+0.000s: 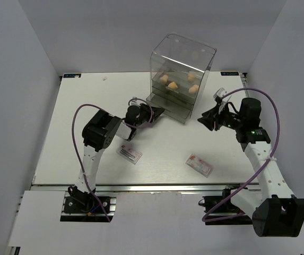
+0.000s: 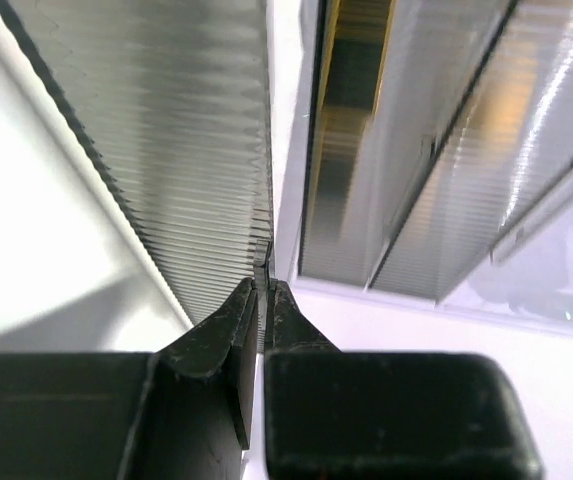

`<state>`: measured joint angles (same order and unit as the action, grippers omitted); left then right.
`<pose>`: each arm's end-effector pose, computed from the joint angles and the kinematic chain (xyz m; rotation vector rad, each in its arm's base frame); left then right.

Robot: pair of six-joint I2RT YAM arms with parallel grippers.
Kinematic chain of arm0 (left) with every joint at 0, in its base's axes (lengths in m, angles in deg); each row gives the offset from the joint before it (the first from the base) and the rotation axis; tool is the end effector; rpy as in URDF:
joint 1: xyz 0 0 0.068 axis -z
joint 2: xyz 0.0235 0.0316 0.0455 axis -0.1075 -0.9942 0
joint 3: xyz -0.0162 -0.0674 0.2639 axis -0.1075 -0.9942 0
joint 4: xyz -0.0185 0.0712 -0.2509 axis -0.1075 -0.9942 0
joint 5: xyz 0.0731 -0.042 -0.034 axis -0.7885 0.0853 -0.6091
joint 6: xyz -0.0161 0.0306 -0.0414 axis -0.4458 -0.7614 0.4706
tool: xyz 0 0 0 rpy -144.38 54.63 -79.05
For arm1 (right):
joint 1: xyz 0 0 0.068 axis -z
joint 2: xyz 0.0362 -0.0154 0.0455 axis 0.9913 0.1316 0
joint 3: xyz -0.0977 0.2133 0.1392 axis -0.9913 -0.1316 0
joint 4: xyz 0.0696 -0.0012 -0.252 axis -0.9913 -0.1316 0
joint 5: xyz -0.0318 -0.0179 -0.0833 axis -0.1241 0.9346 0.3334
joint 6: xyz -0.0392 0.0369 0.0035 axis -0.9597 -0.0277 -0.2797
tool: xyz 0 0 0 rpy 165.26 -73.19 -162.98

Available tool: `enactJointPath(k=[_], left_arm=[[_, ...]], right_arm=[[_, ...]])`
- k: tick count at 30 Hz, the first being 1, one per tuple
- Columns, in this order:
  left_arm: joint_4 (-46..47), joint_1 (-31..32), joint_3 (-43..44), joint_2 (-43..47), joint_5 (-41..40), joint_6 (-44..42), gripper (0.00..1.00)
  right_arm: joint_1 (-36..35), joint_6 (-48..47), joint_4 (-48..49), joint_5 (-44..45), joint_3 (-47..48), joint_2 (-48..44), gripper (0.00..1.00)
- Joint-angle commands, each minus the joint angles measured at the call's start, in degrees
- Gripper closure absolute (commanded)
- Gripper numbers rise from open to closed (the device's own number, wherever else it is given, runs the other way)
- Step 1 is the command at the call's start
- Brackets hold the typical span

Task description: Organize the makeup

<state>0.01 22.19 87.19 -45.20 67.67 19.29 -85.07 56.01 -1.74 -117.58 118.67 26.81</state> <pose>0.3974 -0.2242 0.0821 -0.8477 1.9033 -1.6008 0.2264 0.0356 0.3246 -0.8267 1.6476 0.5549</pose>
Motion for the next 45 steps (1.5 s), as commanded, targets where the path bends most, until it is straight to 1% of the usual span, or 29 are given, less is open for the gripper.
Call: enactJointPath(k=[1, 2, 5, 7, 8, 11, 12, 15, 16, 17, 18, 19, 20, 21, 22, 24, 25, 26, 27, 28, 29, 31, 32, 34, 35, 37, 41, 43, 45], left_arm=[[0.4, -0.1, -5.4, 6.5, -1.2, -1.1, 1.0], [0.8, -0.1, -7.6, 7.3, -1.1, -1.6, 1.0], [0.9, -0.1, -10.9, 9.9, -1.4, -2.3, 1.0], [0.5, -0.1, -12.0, 11.0, -1.3, -2.4, 0.91], [0.2, -0.1, -12.4, 11.2, -1.1, -2.6, 0.88], [-1.6, -0.1, -11.5, 11.6, 0.1, -2.9, 0.66], [-2.3, -0.1, -11.2, 11.7, 0.3, -3.2, 0.58], [-3.3, -0.2, -10.7, 12.9, 1.0, -3.2, 0.47], [-4.0, -0.1, -10.7, 13.4, 1.1, -3.4, 0.38], [-4.6, -0.1, -10.8, 14.1, 1.4, -4.2, 0.33], [-5.3, -0.1, -11.0, 15.7, 1.8, -4.7, 0.31], [-6.7, -0.1, -11.4, 16.6, 2.1, -5.3, 0.2], [-7.5, -0.1, -11.7, 17.7, 2.4, -6.9, 0.06], [-8.5, -0.1, -12.0, 19.9, 2.7, -7.8, 0.02], [-11.1, -0.1, -12.3, 21.1, 3.3, -9.1, 0.02], [-13.8, -0.1, -12.8, 23.7, 3.9, -12.9, 0.02], [-16.8, -0.1, -13.5, 26.4, 4.3, -14.5, 0.02], [-18.5, -0.1, -13.6, 28.0, 4.4, -17.7, 0.02], [-20.5, -0.1, -13.9, 29.5, 4.3, -19.5, 0.02], [-25.3, -0.1, -14.0, 32.8, 3.5, -21.6, 0.02], [-27.9, -0.2, -13.9, 34.6, 3.0, -26.3, 0.02], [-35.9, -0.1, -14.1, 38.3, 0.9, -30.8, 0.02], [-38.2, -0.2, -14.3, 42.1, -1.6, -34.6, 0.02], [-44.3, -0.1, -14.7, 45.9, -4.8, -37.7, 0.02], [-46.1, -0.1, -14.9, 49.4, -7.6, -40.6, 0.02], [-51.3, -0.3, -15.0, 52.6, -10.7, -42.6, 0.02], [-57.1, -1.1, -15.7, 59.7, -17.1, -45.9, 0.02], [-61.4, -1.5, -16.8, 63.9, -19.9, -46.4, 0.02], [-63.3, -1.8, -17.8, 66.5, -21.7, -46.8, 0.02]], right_arm=[[0.2, -3.5, -5.1, -2.9, -1.6, -0.6, 0.56], [0.2, -4.2, -7.5, -3.1, -1.8, -0.4, 0.53], [0.2, -6.3, -11.3, -2.6, -2.9, 0.5, 0.48], [0.2, -8.3, -13.0, -1.6, -3.5, 0.9, 0.45], [0.2, -8.7, -13.7, -1.1, -4.2, 1.0, 0.41], [0.0, -10.9, -15.9, 0.4, -5.3, 1.1, 0.37], [-0.4, -10.7, -16.0, 2.3, -5.6, 1.3, 0.36], [-1.8, -11.8, -18.1, 5.4, -5.6, 2.3, 0.33], [-2.2, -12.3, -19.6, 6.0, -5.7, 2.5, 0.31], [-2.5, -13.3, -20.3, 6.4, -5.7, 2.7, 0.27], [-3.4, -13.9, -21.2, 7.0, -5.9, 2.9, 0.24], [-4.0, -14.4, -22.3, 7.6, -6.1, 2.8, 0.21], [-4.7, -14.5, -22.5, 8.4, -6.4, 2.8, 0.14], [-6.1, -14.4, -22.8, 10.2, -6.6, 2.8, 0.13], [-7.0, -14.0, -23.1, 11.3, -7.2, 2.8, 0.11], [-10.0, -12.4, -23.2, 15.2, -7.7, 2.8, 0.11], [-10.6, -12.3, -23.5, 16.0, -8.3, 2.7, 0.11], [-11.4, -12.0, -23.7, 17.1, -8.6, 2.5, 0.11], [-13.1, -10.3, -23.3, 20.3, -9.0, 2.5, 0.11], [-14.0, -9.0, -23.1, 22.3, -9.5, 2.4, 0.11], [-14.9, -7.3, -22.4, 25.0, -9.7, 2.5, 0.11], [-16.6, -4.3, -20.6, 30.1, -9.5, 2.6, 0.11], [-17.9, -3.7, -20.6, 31.1, -8.7, 3.4, 0.11], [-19.3, -3.6, -21.3, 32.3, -8.0, 5.2, 0.11], [-20.6, -4.3, -21.8, 32.3, -7.3, 5.9, 0.11], [-22.1, -6.2, -23.9, 32.2, -6.3, 7.4, 0.11], [-24.7, -9.1, -27.1, 32.4, -4.2, 11.0, 0.11], [-26.5, -9.7, -27.3, 35.4, -4.5, 12.3, 0.11], [-27.6, -10.1, -27.3, 38.5, -4.9, 13.3, 0.11]])
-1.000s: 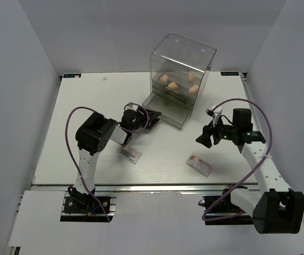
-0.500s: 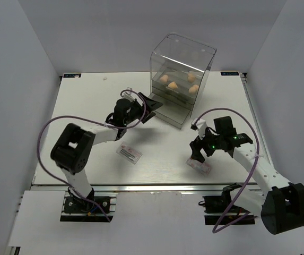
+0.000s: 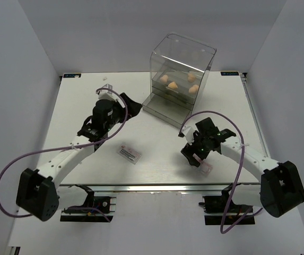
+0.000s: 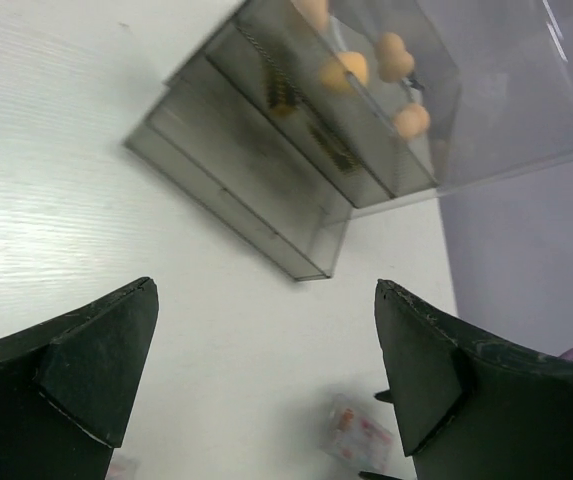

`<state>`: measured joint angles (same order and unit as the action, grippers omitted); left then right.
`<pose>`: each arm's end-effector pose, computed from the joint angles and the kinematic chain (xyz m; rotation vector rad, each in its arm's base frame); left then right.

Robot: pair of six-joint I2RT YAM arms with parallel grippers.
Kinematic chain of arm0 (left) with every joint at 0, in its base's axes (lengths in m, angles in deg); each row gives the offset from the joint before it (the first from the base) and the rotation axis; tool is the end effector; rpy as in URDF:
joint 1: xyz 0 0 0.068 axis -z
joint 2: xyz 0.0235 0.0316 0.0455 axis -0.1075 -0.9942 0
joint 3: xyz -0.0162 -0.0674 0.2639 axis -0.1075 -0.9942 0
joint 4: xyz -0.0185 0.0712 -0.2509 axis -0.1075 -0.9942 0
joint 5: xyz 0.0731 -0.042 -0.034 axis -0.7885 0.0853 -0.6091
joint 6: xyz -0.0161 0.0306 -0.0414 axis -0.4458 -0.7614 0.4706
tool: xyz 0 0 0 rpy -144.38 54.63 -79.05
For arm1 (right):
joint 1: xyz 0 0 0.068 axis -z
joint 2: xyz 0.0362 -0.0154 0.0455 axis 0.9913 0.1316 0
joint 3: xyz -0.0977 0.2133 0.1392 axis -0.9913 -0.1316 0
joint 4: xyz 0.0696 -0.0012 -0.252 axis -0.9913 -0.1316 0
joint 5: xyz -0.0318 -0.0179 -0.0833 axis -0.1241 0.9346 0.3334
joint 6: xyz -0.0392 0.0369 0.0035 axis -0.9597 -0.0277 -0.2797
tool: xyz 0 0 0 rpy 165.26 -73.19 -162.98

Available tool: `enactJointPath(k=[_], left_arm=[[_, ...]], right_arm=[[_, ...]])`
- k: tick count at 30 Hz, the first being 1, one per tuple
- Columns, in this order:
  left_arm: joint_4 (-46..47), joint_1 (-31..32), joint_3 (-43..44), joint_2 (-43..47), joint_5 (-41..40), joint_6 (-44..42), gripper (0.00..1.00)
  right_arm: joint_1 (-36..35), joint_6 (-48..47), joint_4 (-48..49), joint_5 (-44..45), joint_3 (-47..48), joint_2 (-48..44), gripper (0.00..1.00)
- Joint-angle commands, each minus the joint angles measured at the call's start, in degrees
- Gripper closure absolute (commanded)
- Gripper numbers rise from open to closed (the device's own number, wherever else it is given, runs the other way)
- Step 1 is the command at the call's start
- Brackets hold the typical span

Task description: Organize the makeup

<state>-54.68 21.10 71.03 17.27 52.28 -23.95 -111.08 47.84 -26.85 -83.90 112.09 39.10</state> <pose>0.2554 -0.1306 0.2940 -0.3201 1.9621 -0.8185 0.1956 0.1148 0.2018 -1.2842 2.3393 0.2738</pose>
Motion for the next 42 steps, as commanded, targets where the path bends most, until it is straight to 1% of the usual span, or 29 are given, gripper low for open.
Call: enactJointPath(k=[1, 7, 10, 15, 21, 24, 25, 27, 28, 30, 31, 33, 34, 35, 37, 38, 41, 42], left_arm=[[-10.0, -0.9, -2.7, 6.4, -7.5, -3.6, 0.02], [-13.3, -1.4, -6.8, 14.5, -9.4, -2.8, 0.02], [-14.7, -1.5, -8.8, 16.3, -10.0, -1.8, 0.02], [-17.0, -1.5, -10.5, 19.2, -11.8, -0.6, 0.02], [-18.5, -1.6, -11.5, 21.3, -12.9, -0.1, 0.02], [-18.9, -1.6, -12.0, 21.6, -13.1, 0.4, 0.02], [-18.9, -1.6, -12.5, 21.7, -12.9, 0.7, 0.02], [-18.7, -1.6, -13.4, 21.9, -12.8, 1.6, 0.02], [-18.6, -1.6, -14.3, 22.2, -12.6, 2.2, 0.02], [-18.6, -1.5, -15.1, 22.7, -12.5, 2.9, 0.02], [-18.7, -1.6, -15.8, 23.3, -12.5, 3.4, 0.02], [-19.5, -1.6, -16.2, 23.8, -12.7, 3.8, 0.02], [-19.7, -1.5, -16.5, 24.5, -12.9, 4.0, 0.02], [-20.0, -1.5, -16.6, 24.7, -13.1, 4.0, 0.02], [-20.8, -1.6, -16.8, 25.2, -13.4, 4.4, 0.02], [-21.1, -1.6, -17.0, 25.9, -13.6, 4.4, 0.02], [-21.9, -1.6, -17.3, 26.8, -14.0, 4.7, 0.02], [-22.2, -1.6, -17.5, 27.2, -14.3, 4.7, 0.02]], right_arm=[[-1.8, -1.9, -1.9, 5.4, 1.3, 1.8, 0.11], [-3.9, -2.2, -0.7, 8.0, 0.0, 5.5, 0.11], [-5.1, -1.7, 0.7, 10.0, -1.1, 7.1, 0.11], [-5.7, -2.5, 2.0, 10.9, -3.6, 8.4, 0.11], [-5.6, -3.8, 2.9, 10.9, -6.7, 8.3, 0.2], [-5.7, -5.1, 3.0, 10.0, -7.0, 6.8, 0.31], [-5.7, -5.7, 3.1, 9.8, -6.8, 6.0, 0.39], [-5.7, -7.8, 3.3, 9.2, -6.2, 5.3, 0.5], [-5.7, -8.4, 3.2, 9.1, -5.2, 4.9, 0.62], [-5.7, -10.7, 2.5, 7.6, -3.7, 4.7, 0.7], [-5.7, -11.6, 2.0, 7.0, -2.0, 4.6, 0.79], [-5.7, -14.9, 0.1, 4.2, 0.5, 5.0, 0.88], [-5.7, -15.9, -0.9, 1.7, 4.0, 5.4, 0.96], [-5.7, -16.9, -2.2, 0.3, 6.3, 5.9, 1.0], [-5.7, -17.1, -4.1, -2.3, 10.6, 7.6, 1.0], [-5.7, -16.7, -4.3, -4.6, 15.0, 8.2, 1.0], [-5.7, -13.0, -1.0, -5.8, 20.9, 10.7, 1.0], [-5.7, -11.8, 0.2, -5.8, 24.8, 12.4, 1.0]])
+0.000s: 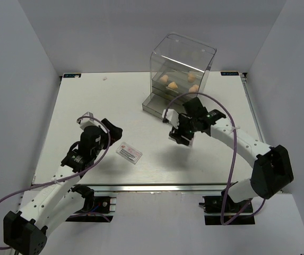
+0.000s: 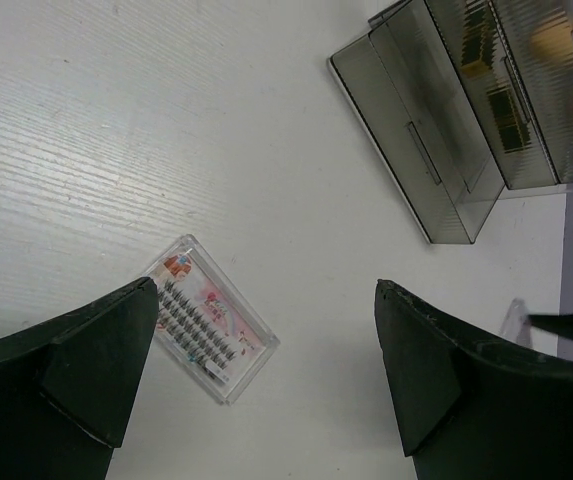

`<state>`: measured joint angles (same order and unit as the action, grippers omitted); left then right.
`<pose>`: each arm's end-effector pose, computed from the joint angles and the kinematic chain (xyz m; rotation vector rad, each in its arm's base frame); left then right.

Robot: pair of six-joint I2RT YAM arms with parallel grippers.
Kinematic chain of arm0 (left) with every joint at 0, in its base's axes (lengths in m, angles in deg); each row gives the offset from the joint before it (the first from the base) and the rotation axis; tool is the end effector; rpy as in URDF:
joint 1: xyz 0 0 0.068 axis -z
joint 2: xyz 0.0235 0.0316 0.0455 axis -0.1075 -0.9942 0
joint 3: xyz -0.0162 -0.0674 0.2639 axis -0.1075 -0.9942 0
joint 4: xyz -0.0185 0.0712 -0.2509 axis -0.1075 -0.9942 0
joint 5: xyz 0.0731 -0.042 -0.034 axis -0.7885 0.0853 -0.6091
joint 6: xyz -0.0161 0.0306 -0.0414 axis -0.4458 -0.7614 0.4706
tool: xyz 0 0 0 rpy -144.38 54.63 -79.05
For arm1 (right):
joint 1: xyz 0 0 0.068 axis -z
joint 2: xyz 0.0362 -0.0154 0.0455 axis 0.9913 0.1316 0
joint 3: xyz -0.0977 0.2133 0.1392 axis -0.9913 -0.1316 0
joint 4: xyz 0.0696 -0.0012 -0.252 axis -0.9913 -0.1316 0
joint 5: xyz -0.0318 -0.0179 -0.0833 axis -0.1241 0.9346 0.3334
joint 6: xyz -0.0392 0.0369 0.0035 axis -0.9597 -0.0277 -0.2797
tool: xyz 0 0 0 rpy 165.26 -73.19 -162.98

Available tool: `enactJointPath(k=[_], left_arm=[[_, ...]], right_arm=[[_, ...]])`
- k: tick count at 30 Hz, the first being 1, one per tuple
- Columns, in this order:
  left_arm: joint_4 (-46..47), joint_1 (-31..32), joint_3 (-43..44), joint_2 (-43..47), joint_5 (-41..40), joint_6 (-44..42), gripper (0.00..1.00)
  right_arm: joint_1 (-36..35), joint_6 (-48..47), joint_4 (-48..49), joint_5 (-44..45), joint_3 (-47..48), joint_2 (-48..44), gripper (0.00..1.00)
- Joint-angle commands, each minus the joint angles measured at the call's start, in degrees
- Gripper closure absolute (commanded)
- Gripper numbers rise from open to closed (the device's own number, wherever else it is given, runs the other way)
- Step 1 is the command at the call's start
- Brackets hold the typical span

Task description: Organize the makeup

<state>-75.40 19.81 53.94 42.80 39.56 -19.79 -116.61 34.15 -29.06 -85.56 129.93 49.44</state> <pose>0.1650 -0.0706 0.2486 -0.5718 2.0630 -0.5248 0.2336 0.1682 0.2508 -1.6103 1.9962 0.2507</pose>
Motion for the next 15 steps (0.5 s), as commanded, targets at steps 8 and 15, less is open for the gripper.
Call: enactJointPath(k=[8, 15], left_arm=[[-1.8, -0.3, -2.2, 2.7, -0.9, 1.9, 0.02], [-1.8, -0.3, -2.9, 2.6, -0.5, 2.1, 0.02]], right_arm=[[-0.2, 15.0, 18.5, 8.1, 22.8, 14.4, 1.0], [-0.2, 15.3, 28.2, 19.0, 25.8, 22.8, 1.0]])
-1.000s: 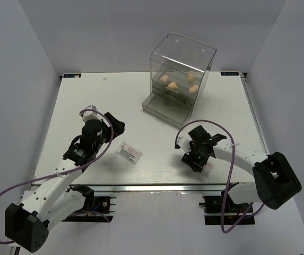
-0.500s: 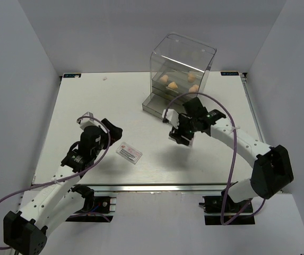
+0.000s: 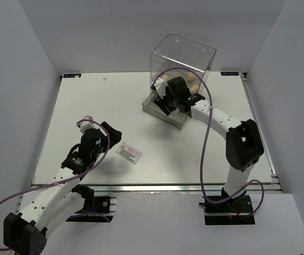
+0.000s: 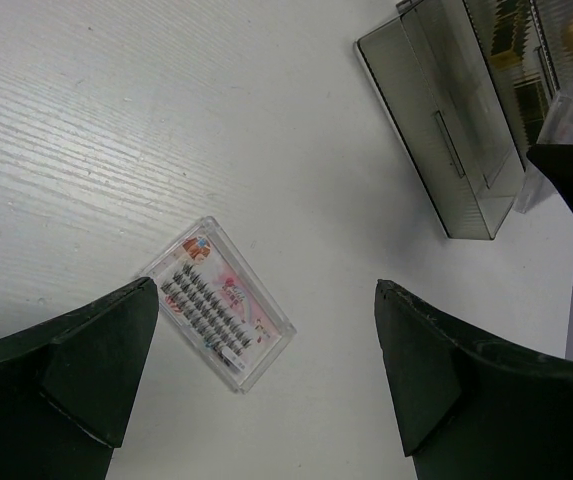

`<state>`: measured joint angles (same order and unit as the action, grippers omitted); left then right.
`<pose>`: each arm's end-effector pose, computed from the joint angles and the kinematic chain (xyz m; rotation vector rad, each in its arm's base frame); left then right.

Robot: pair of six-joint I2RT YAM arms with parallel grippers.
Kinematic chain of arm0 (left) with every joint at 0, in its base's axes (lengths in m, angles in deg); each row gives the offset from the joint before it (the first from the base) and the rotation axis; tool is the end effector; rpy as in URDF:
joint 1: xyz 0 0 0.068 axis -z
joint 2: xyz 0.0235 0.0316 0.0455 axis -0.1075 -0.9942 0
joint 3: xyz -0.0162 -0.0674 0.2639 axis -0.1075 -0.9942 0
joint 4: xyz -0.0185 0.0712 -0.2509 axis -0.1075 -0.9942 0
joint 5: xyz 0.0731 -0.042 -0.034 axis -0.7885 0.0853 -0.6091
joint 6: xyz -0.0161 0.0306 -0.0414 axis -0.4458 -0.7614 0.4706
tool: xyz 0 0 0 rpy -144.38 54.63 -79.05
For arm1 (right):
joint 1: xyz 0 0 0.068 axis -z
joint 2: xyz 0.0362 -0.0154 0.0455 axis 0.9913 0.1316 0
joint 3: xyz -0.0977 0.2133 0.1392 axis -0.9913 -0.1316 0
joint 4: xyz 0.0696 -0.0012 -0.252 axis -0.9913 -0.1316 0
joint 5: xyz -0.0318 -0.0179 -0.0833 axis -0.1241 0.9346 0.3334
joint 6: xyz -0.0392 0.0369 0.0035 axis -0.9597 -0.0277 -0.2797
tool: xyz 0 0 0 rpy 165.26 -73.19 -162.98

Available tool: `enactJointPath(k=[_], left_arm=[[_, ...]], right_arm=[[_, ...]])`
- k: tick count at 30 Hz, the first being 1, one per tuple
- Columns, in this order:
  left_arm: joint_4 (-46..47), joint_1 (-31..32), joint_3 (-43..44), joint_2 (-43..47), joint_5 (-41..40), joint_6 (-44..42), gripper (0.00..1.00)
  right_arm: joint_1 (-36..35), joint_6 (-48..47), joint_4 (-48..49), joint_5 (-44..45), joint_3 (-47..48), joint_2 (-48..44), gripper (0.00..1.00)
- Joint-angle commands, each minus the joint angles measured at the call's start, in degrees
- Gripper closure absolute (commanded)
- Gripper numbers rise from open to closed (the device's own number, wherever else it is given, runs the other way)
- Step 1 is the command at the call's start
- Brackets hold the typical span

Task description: Organize the makeup

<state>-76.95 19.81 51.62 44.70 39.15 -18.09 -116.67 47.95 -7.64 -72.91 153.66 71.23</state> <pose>0.1578 -0.0668 0.2373 -0.6096 2.0851 -0.5130 0.3480 0.2370 0.2854 -1.0960 1.8814 0.0838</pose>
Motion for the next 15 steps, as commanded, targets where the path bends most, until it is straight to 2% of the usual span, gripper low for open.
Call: enactJointPath(k=[1, 3, 6, 11, 14, 15], left_arm=[[-0.2, -0.3, -0.9, 0.8, 0.0, 0.5, 0.02], [0.1, -0.3, -1.2, 0.7, 0.0, 0.6, 0.02], [0.6, -0.2, -1.5, 0.3, 0.3, 0.6, 0.02], [1.5, -0.2, -1.6, -0.9, 1.2, 0.6, 0.02], [1.5, -0.3, -1.6, -1.0, 1.4, 0.6, 0.02], [1.4, -0.3, -1.6, -0.9, 1.4, 0.7, 0.02]], right_arm=[[-0.1, 1.4, 7.7, 7.9, 1.5, 1.2, 1.0], [-0.1, 0.7, 10.4, 8.9, 0.4, 1.5, 0.99], [-0.1, 0.3, 14.2, 10.6, -2.2, 1.4, 0.89], [-0.1, 0.7, 15.1, 11.9, -4.4, 2.6, 0.79], [-0.1, 0.4, 15.1, 11.7, -5.7, 2.9, 0.64], [-0.1, 0.3, 16.7, 11.6, -6.0, 2.9, 0.53]])
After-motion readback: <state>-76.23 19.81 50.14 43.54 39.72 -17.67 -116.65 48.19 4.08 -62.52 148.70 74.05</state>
